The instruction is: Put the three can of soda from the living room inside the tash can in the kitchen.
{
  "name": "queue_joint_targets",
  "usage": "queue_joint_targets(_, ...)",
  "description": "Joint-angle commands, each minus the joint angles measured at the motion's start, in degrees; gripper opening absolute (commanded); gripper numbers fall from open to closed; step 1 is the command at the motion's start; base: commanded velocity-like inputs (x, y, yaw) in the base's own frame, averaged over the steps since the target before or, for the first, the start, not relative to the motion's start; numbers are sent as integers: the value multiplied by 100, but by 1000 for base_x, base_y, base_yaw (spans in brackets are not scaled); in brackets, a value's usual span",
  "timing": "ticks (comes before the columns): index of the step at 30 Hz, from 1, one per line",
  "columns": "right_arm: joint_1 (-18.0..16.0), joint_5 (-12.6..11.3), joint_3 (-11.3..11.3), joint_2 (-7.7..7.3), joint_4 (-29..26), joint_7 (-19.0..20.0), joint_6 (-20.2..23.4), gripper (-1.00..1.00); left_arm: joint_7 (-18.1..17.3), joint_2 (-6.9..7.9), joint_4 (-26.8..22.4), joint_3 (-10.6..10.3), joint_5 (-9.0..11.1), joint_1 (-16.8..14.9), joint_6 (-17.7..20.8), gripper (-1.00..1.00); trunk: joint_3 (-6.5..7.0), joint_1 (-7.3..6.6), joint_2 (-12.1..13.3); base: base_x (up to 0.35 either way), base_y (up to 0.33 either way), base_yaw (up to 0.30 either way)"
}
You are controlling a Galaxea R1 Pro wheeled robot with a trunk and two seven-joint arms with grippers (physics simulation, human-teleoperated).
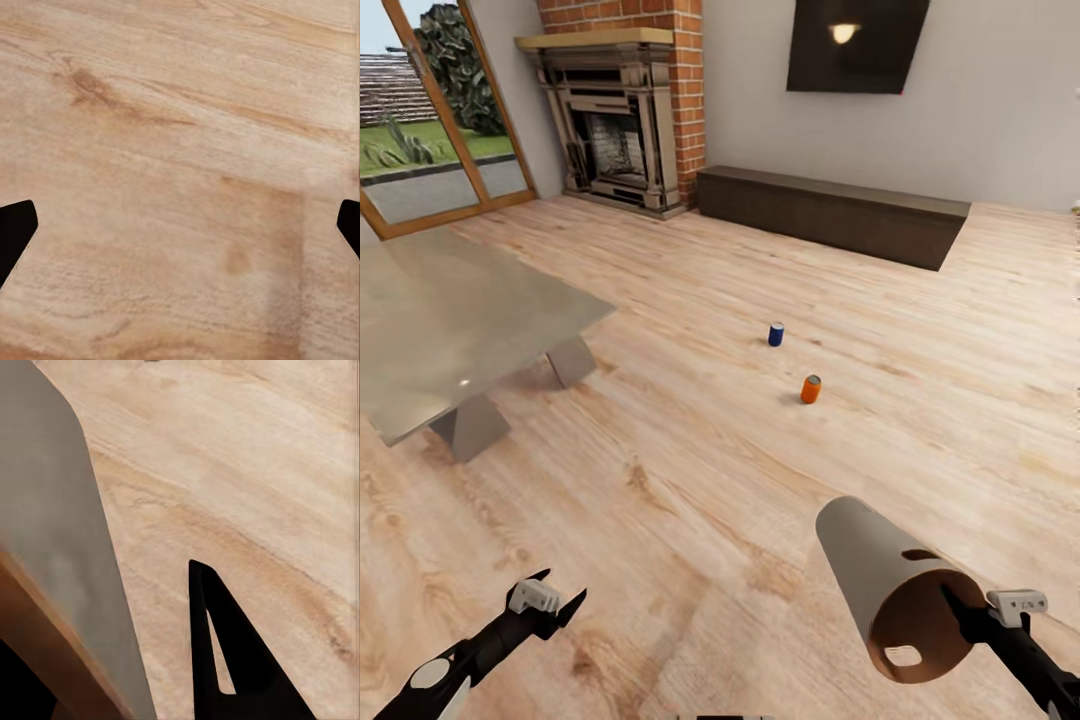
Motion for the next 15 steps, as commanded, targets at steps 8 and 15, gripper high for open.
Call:
queue_joint_targets(8,-2,-38,25,32,-4,-671,23,-100,-9,2,-2,1,2,0,9,100,15,0,0,91,102,-112)
queue_joint_targets(15,-2,-39,31,33,0,-775,38,-100,-9,3,0,1,0,0,25,100,44,0,0,221,228,-212)
